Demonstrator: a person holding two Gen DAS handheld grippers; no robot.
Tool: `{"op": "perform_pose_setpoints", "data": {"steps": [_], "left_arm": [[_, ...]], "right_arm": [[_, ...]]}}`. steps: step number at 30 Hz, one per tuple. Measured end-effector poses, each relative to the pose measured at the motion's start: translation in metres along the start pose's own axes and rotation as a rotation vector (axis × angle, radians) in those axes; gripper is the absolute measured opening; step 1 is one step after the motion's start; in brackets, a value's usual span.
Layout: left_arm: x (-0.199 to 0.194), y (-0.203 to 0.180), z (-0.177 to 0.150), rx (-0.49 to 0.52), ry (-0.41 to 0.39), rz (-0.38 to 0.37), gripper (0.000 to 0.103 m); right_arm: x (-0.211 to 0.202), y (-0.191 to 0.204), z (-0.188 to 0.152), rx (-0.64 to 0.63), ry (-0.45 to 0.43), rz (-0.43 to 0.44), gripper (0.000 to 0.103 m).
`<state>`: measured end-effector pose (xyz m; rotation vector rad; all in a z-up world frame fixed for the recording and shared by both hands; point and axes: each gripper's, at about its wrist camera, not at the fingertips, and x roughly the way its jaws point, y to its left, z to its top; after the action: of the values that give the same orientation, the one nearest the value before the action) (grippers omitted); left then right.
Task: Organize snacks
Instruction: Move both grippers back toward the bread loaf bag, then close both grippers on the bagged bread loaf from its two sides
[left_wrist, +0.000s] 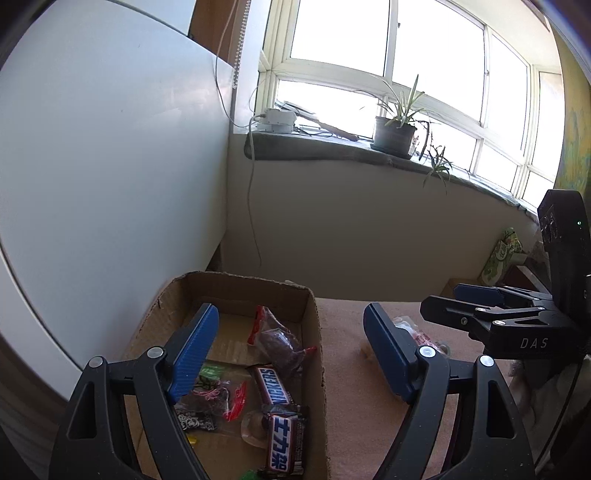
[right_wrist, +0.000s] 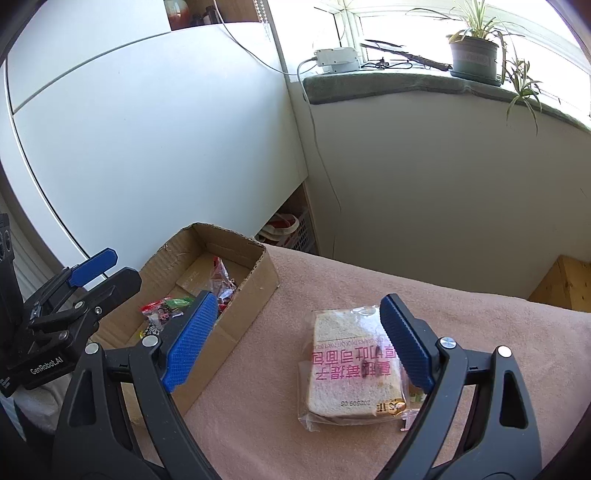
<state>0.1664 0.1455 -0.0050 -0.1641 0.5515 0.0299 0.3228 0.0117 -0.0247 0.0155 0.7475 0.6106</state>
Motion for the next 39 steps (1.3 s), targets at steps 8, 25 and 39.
{"op": "perform_pose_setpoints", "data": {"steps": [8,25,39], "left_arm": [[0.019,-0.052,-0.016,-0.003,0.091,-0.186,0.081],[0.077,-0.086,-0.050,-0.049,0.270,-0.259,0.081],[0.100,-0.095,-0.053,-0.042,0.332,-0.277,0.065]], "right_arm": [[-0.007,-0.043,-0.014,0.088,0.030,-0.003,0.092],[0.035,-0.074,-0.039,0.225,0.197,0.149,0.078],[0.051,-0.078,-0.050,0.230,0.275,0.148,0.058]]}}
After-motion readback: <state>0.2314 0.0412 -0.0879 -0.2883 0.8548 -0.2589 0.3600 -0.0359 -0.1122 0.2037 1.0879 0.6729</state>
